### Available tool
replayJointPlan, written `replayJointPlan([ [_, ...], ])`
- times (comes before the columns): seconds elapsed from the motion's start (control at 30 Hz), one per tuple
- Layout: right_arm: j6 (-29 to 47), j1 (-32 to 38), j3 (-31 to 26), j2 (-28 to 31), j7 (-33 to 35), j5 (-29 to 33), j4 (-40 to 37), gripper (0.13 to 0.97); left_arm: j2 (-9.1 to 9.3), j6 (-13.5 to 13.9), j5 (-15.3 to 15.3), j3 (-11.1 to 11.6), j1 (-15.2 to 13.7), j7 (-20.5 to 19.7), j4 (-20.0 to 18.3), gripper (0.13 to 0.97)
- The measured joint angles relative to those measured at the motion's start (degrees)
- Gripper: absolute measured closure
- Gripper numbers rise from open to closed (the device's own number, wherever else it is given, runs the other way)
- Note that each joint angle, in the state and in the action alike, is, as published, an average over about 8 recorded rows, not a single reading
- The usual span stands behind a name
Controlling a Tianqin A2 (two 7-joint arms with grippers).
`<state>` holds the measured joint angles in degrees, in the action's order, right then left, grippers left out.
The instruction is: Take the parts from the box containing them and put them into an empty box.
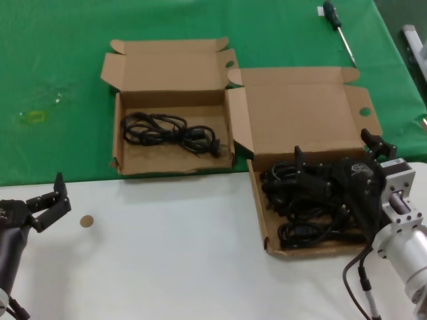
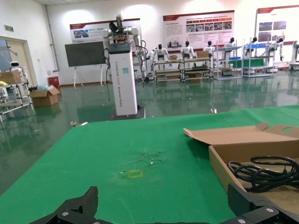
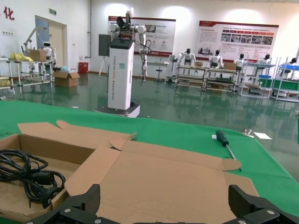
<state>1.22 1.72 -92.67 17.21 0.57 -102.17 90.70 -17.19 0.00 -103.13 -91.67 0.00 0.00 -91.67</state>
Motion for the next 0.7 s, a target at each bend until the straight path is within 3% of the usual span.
replayJointPlan([
  [0.7, 0.0, 0.0, 0.0, 0.0, 0.0, 0.0, 0.0, 0.129, 0.00, 0.0, 0.0, 0.0, 0.0, 0.0, 0.0, 0.132],
])
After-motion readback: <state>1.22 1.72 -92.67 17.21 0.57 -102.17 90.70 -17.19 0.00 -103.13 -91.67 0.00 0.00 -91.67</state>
